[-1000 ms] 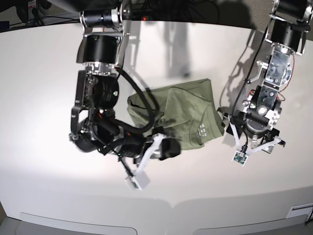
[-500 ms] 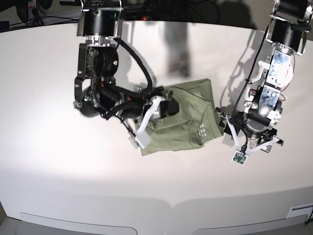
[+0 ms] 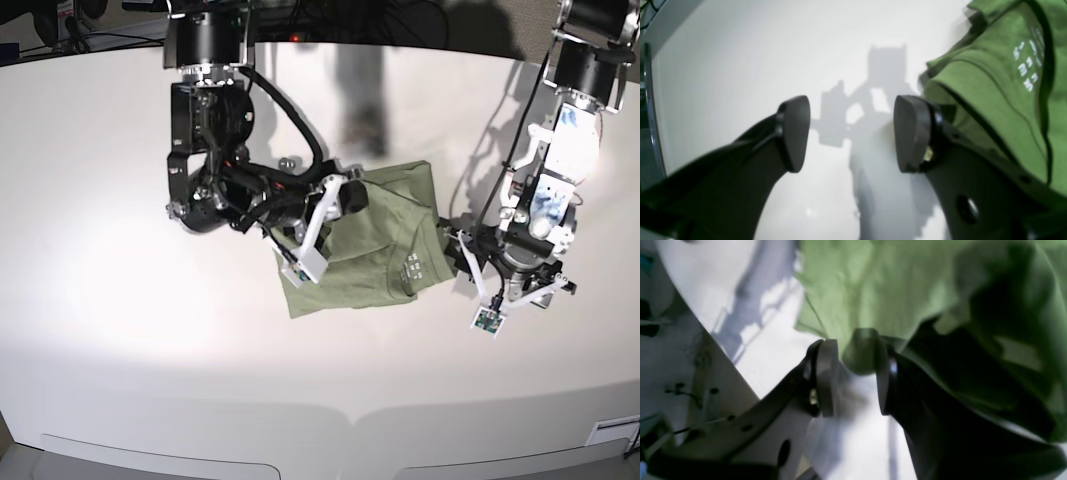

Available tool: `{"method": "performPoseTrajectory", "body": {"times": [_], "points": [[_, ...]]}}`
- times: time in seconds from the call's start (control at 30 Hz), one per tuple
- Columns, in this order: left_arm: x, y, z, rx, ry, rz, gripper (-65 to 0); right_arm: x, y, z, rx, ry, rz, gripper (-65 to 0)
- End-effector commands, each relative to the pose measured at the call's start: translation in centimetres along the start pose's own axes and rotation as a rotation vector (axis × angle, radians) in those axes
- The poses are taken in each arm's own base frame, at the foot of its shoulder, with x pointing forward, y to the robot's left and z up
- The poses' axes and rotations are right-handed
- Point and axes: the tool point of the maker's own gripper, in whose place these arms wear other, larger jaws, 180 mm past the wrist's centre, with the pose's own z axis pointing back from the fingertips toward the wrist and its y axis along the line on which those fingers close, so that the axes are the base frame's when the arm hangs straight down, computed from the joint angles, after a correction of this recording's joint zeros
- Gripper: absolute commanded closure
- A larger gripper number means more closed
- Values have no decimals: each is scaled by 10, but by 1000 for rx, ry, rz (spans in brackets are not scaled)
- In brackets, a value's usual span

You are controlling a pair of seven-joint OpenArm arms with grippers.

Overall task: Fold the T-shirt properly
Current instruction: 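Press and tuck the folded bundle with the right gripper beside the left gripper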

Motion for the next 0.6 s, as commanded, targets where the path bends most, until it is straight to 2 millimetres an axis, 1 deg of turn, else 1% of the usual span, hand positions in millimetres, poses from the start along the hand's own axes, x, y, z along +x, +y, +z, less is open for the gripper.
{"method": "performPoseTrajectory", "body": {"times": [0.0, 0.13, 0.23, 0.3, 0.4, 0.53, 0.57], "points": [[19, 12, 4, 30, -56, 6, -386, 16, 3, 2, 5, -62, 17, -194], [20, 12, 4, 30, -61, 6, -386, 19, 0, 2, -15, -103, 15, -194], [20, 12, 5, 30, -62, 7, -386, 25, 5, 0, -4, -129, 12, -194], [21, 12, 5, 30, -69, 6, -387, 25, 8, -2, 7, -130, 4, -194], [21, 12, 5, 30, -71, 6, -386, 18, 8, -11, 28, -115, -23, -194], [22, 12, 5, 30, -73, 5, -387, -1, 7, -31, 67, -70, -86, -194], [22, 12, 5, 30, -74, 5, -386, -4, 10, -34, 95, -69, -109, -194]]}}
